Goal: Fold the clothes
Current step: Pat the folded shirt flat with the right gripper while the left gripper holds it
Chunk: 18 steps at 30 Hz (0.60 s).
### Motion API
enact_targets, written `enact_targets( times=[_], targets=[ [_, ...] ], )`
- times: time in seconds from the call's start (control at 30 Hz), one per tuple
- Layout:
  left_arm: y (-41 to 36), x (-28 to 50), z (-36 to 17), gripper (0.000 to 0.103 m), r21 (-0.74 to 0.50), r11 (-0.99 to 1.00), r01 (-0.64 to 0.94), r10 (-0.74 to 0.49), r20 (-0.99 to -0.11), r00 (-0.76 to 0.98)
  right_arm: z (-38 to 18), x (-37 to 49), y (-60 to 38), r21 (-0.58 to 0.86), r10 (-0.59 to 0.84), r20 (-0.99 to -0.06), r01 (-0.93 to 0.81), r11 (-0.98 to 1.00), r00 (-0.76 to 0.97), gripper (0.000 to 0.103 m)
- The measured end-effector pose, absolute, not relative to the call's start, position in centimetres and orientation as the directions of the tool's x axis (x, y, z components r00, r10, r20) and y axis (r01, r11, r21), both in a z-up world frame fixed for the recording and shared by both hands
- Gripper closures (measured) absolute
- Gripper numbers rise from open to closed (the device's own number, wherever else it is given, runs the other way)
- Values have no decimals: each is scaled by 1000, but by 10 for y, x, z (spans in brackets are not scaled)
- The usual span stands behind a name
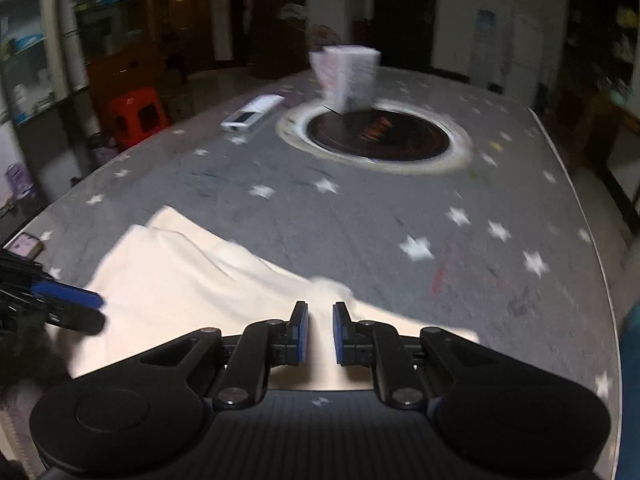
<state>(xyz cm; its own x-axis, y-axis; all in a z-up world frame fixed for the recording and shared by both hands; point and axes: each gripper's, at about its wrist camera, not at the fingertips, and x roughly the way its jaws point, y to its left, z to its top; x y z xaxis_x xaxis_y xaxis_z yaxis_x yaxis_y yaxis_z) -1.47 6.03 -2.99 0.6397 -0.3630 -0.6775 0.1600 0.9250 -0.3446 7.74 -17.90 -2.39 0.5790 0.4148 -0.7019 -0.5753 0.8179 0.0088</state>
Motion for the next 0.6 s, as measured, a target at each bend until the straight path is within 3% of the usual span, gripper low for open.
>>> enact_targets(
  times=[0.2, 0.27, 0.43, 0.6],
  targets=[
    [60, -16, -30, 76, -348, 924, 159, -364, -675, 642, -18, 89, -141, 14, 489, -699, -674, 739, 521, 87],
    [61, -15, -30, 76, -356, 922, 155, -368, -674, 640, -21, 95, -127, 13, 503, -704, -698, 716, 502, 82],
    [61, -15, -30, 75, -354, 922, 159, -369, -673, 642, -34, 107, -106, 10, 509, -723, -730, 683, 466, 82],
    [62, -15, -30, 75, -363, 918, 158, -375, -671, 640, -34, 100, -100, -27, 514, -709, -748, 663, 482, 98]
  ],
)
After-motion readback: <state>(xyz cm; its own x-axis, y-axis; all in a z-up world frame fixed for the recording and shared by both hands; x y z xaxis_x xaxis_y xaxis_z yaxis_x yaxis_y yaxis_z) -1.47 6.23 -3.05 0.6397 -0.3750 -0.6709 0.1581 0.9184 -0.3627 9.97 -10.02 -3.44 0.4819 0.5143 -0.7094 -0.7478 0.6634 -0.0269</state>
